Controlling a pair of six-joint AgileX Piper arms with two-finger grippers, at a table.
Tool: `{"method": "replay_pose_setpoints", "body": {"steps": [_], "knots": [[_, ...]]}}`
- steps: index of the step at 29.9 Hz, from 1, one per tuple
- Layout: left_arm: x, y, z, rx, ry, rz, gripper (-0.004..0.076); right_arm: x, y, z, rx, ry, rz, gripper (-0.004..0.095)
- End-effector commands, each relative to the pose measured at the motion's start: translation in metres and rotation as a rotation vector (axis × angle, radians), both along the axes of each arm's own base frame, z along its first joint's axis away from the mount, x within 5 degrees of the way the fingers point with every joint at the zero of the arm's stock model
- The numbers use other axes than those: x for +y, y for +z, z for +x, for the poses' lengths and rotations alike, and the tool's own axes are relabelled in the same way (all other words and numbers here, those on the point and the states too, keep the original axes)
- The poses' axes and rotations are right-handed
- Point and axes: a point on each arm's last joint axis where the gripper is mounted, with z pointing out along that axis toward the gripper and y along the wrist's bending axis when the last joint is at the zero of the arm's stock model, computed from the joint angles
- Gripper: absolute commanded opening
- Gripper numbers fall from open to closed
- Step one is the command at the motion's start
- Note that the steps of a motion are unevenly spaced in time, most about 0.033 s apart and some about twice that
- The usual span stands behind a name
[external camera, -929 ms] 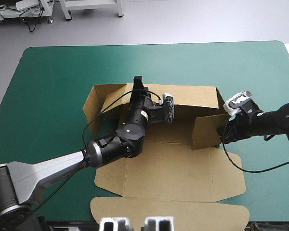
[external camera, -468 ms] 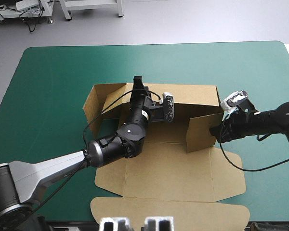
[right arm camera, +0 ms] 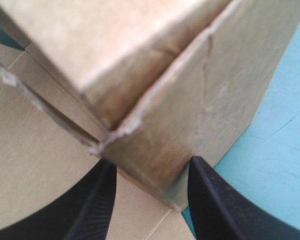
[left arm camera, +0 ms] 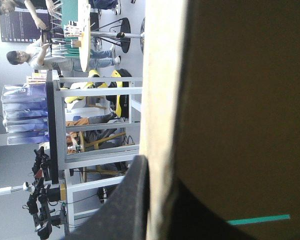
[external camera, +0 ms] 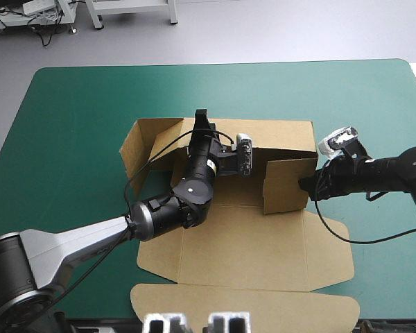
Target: Fold the box
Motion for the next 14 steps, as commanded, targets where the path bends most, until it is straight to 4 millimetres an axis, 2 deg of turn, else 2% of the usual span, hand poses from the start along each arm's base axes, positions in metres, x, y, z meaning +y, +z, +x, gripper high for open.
{"method": "replay_pose_setpoints", "body": {"steps": [1,5,10,12,14], "knots": [[0.000,0.019,-0.004,-0.030,-0.024,-0.082,-0.0010,0.002,0.017,0.005,-0.107,-0.059,0.061,0.0428],[0.000,0.020,-0.004,-0.028,-0.017,-0.103,-0.0010,0.001,0.015,0.013,-0.157,-0.060,0.064,0.0427],[-0.002,0.024,-0.003,-0.029,-0.015,-0.135,-0.0010,0.003,0.003,0.027,-0.132,-0.060,0.112,0.0413],[-0.002,0.024,-0.004,-0.027,-0.020,-0.139,-0.0010,0.002,-0.004,0.032,-0.115,-0.072,0.122,0.0317],[-0.003,0.024,-0.004,-0.023,-0.033,-0.143,-0.0010,0.001,-0.010,0.037,-0.096,-0.080,0.123,0.0148]]}}
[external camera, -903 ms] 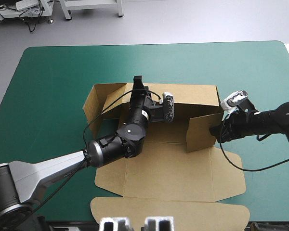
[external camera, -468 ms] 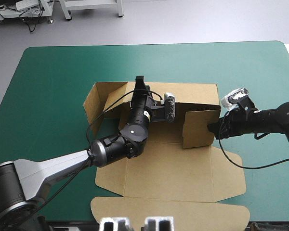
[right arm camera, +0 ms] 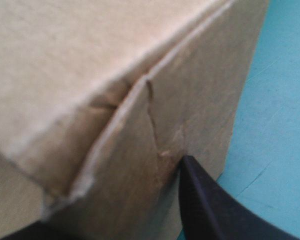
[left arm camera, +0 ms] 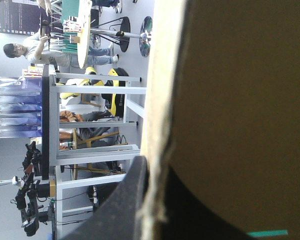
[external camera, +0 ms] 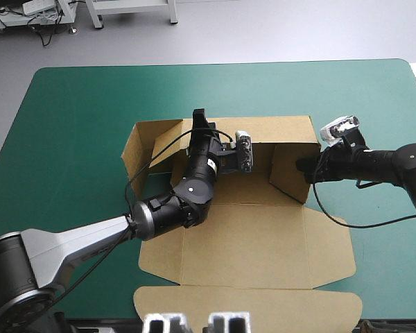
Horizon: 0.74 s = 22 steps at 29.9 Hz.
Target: Fold the box
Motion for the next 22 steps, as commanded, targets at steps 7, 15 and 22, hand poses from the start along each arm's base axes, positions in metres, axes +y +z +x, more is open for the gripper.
{"method": "replay_pose_setpoints", "body": {"steps": [7,15,22], "knots": [[-0.0038,0.0259,-0.0043,-0.072,-0.072,-0.058,-0.0010,0.0011,0.0022,0.0084,-0.026,-0.008,0.035,0.0001],[-0.0041,0.0259,-0.0039,-0.081,-0.074,-0.049,0.0162,0.0021,0.0010,0.0059,-0.010,0.023,0.027,0.0000],[-0.0048,0.0281,-0.0036,-0.105,-0.081,-0.057,0.0398,0.0014,-0.0008,0.0045,0.002,0.035,0.005,0.0000]]}}
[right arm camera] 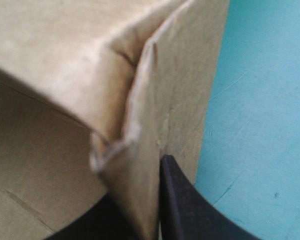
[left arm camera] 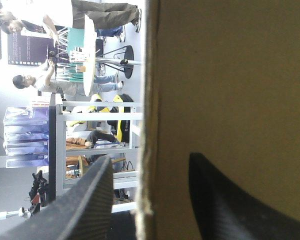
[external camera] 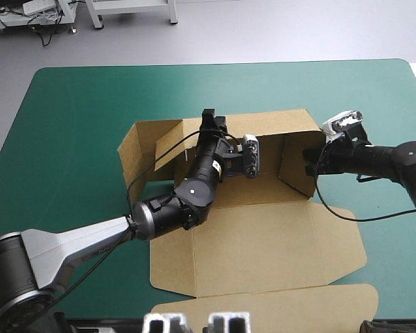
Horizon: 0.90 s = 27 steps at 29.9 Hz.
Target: Fold the box
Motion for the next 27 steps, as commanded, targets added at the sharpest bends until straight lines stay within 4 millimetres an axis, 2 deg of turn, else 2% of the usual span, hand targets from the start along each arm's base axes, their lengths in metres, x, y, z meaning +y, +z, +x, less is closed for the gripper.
{"method": "replay_pose_setpoints", "body": {"steps": [1,4,8,12,17,19,22,25,27], "knots": [[0.003,0.026,-0.003,-0.070,0.009,-0.067,0.0398,0.006,0.003,-0.007,0.042,0.075,0.026,0.0000],[-0.001,0.026,-0.007,-0.069,0.002,-0.076,0.0398,0.006,0.002,-0.007,0.051,0.070,0.025,0.0000],[-0.015,0.032,-0.026,-0.116,-0.036,-0.111,0.0365,0.004,0.001,-0.007,0.058,0.063,0.005,0.0000],[-0.028,0.057,-0.052,-0.268,-0.036,-0.190,0.0309,0.003,0.000,-0.008,0.071,0.063,-0.014,0.0000],[-0.034,0.092,-0.085,-0.285,-0.105,-0.330,0.0251,0.003,0.000,-0.008,0.076,0.055,-0.009,0.0000],[-0.029,0.106,-0.095,-0.289,-0.123,-0.385,0.0223,0.003,0.000,-0.008,0.081,0.047,-0.004,0.0000],[-0.010,0.133,-0.100,-0.298,-0.106,-0.504,0.0143,0.003,0.000,-0.008,0.089,0.036,0.004,0.0000],[0.023,0.160,-0.088,-0.303,-0.025,-0.612,-0.0003,0.003,0.003,-0.008,0.084,0.015,0.010,0.0000],[0.052,0.176,-0.074,-0.298,0.067,-0.682,0.0000,0.002,0.008,-0.009,0.073,-0.015,0.018,0.0000]]}}
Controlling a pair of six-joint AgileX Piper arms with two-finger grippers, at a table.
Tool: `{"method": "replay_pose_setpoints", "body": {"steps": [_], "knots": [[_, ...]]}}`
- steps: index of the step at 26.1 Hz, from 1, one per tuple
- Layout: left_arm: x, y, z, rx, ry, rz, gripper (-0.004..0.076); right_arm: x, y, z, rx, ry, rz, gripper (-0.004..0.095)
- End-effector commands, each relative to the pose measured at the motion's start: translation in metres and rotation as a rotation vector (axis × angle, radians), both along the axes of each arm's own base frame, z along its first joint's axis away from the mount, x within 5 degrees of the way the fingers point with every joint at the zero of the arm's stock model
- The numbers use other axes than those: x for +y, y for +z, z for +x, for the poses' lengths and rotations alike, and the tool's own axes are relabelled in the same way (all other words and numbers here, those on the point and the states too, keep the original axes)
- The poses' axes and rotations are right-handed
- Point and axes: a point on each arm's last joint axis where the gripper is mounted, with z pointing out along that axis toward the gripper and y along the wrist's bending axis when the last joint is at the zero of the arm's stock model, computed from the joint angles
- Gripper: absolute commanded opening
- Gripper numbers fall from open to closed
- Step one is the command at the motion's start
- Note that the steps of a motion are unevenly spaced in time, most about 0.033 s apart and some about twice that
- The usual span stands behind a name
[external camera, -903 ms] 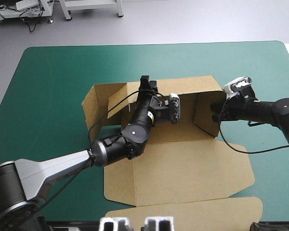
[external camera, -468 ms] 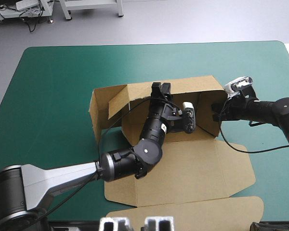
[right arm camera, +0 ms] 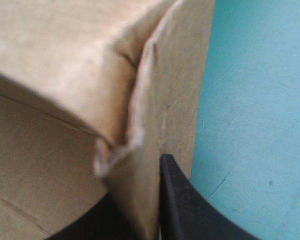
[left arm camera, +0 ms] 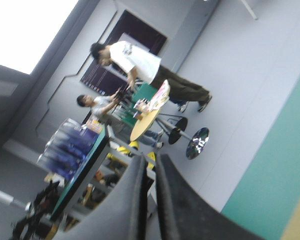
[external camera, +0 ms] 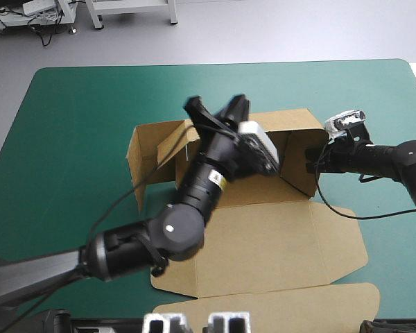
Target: Fold the box
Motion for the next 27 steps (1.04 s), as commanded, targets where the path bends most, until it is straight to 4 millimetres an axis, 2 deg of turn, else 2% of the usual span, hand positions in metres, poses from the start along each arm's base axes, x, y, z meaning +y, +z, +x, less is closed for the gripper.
{"method": "replay_pose_setpoints", "body": {"steps": [1,3,6,10,13,18,21,22,27], "knots": [[0.065,0.053,0.018,-0.027,0.163,-0.210,0.0000,0.004,0.011,-0.009,0.020,0.030,0.015,0.0000],[0.092,0.060,0.030,0.023,0.229,-0.278,0.0000,0.006,0.019,-0.010,0.006,0.011,0.018,0.0000],[0.142,0.061,0.052,0.139,0.371,-0.396,0.0000,0.012,0.030,-0.010,0.030,-0.017,-0.023,0.0000],[0.201,0.046,0.073,0.354,0.554,-0.514,0.0000,0.031,0.048,-0.008,0.086,-0.071,-0.083,0.0000],[0.233,0.033,0.082,0.495,0.635,-0.564,0.0000,0.046,0.068,-0.006,0.086,-0.125,-0.084,0.0000],[0.271,0.016,0.086,0.698,0.685,-0.683,0.0000,0.056,0.092,0.006,0.132,-0.171,-0.076,0.0000],[0.287,0.000,0.081,0.869,0.689,-0.692,-0.0001,0.061,0.092,0.031,0.225,-0.142,-0.103,0.0000],[0.290,-0.007,0.080,0.923,0.687,-0.687,-0.0001,0.064,0.083,0.048,0.268,-0.135,-0.115,0.0000],[0.286,-0.011,0.078,0.983,0.648,-0.694,-0.0001,0.073,0.048,0.097,0.356,-0.142,-0.125,0.0031]]}}
